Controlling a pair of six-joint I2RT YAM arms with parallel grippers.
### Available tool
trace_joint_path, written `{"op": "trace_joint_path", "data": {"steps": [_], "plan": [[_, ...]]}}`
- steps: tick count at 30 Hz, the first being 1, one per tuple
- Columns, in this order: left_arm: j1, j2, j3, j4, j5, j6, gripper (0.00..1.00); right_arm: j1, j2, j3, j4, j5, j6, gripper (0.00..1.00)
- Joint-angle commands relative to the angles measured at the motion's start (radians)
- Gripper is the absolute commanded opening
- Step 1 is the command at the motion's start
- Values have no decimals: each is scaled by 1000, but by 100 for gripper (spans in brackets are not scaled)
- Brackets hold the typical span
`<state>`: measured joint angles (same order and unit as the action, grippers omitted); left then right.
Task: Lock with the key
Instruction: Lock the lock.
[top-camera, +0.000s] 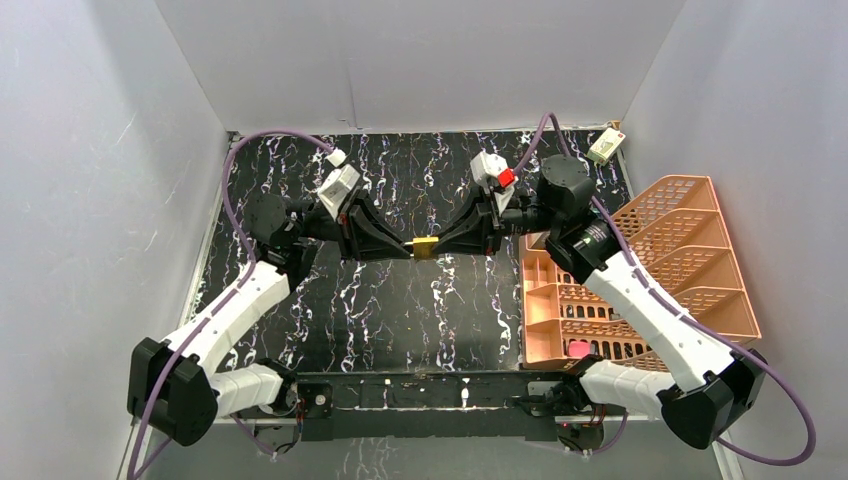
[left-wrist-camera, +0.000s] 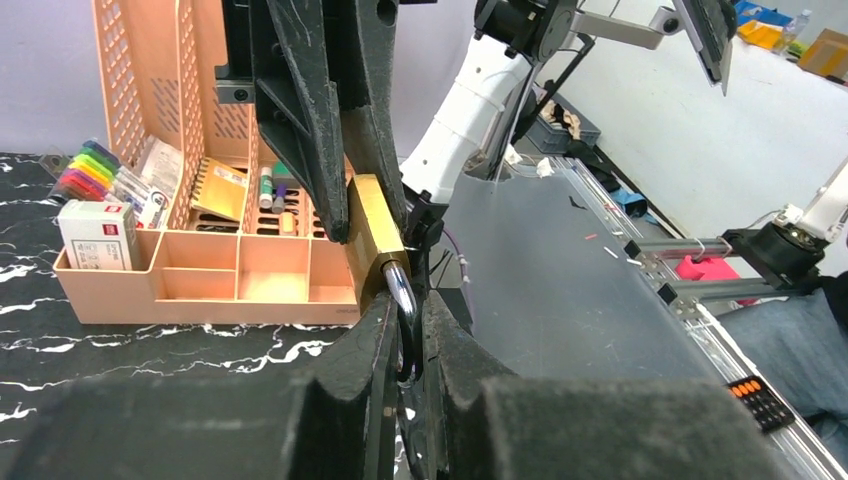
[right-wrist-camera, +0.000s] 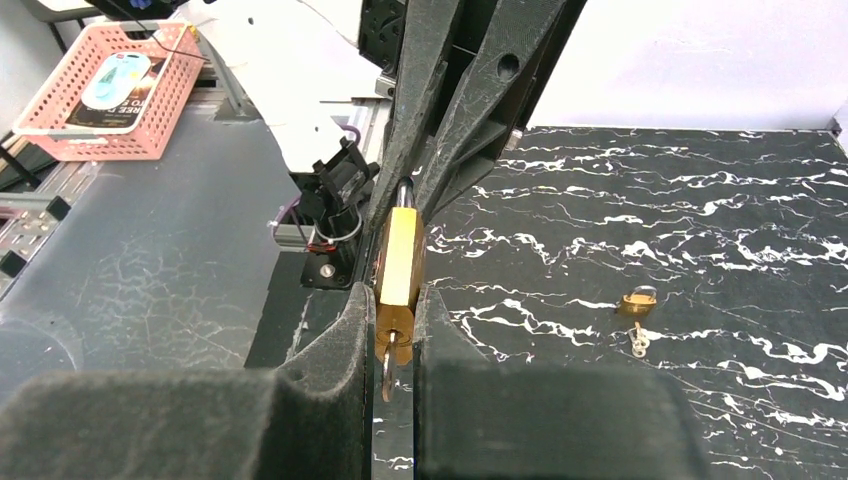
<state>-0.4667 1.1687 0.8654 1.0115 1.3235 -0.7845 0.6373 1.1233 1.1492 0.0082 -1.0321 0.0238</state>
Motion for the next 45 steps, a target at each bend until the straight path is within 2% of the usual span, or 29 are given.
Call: {"op": "trace_joint_path", "data": {"steps": [1, 4, 6, 7, 9, 15, 23, 29, 34, 45], "plan": [[-53, -49, 47, -79, -167, 146, 0, 54, 28, 26, 27, 183, -6, 2], [-53, -76, 84, -326, -292, 300, 0, 54, 9, 17, 0, 275, -14, 35], [-53, -90, 108, -432, -362, 363, 0, 53, -14, -3, 13, 302, -13, 49], [-53, -93, 109, -441, -382, 369, 0, 54, -29, -15, 22, 310, -9, 56], [-54, -99, 102, -423, -412, 356, 0, 53, -55, -37, 35, 322, 0, 64], [-54, -117, 101, -455, -447, 372, 0, 54, -105, -42, 8, 375, -22, 73], [-53, -167, 99, -532, -467, 421, 0, 47, -136, -25, -66, 446, -84, 79], [-53, -182, 111, -582, -457, 466, 0, -6, -138, -13, -96, 467, -84, 82], [-53, -187, 119, -614, -437, 494, 0, -96, -160, -27, -65, 399, -54, 83], [-52, -216, 121, -677, -454, 543, 0, -189, -160, -83, 81, 241, 66, 83]]}}
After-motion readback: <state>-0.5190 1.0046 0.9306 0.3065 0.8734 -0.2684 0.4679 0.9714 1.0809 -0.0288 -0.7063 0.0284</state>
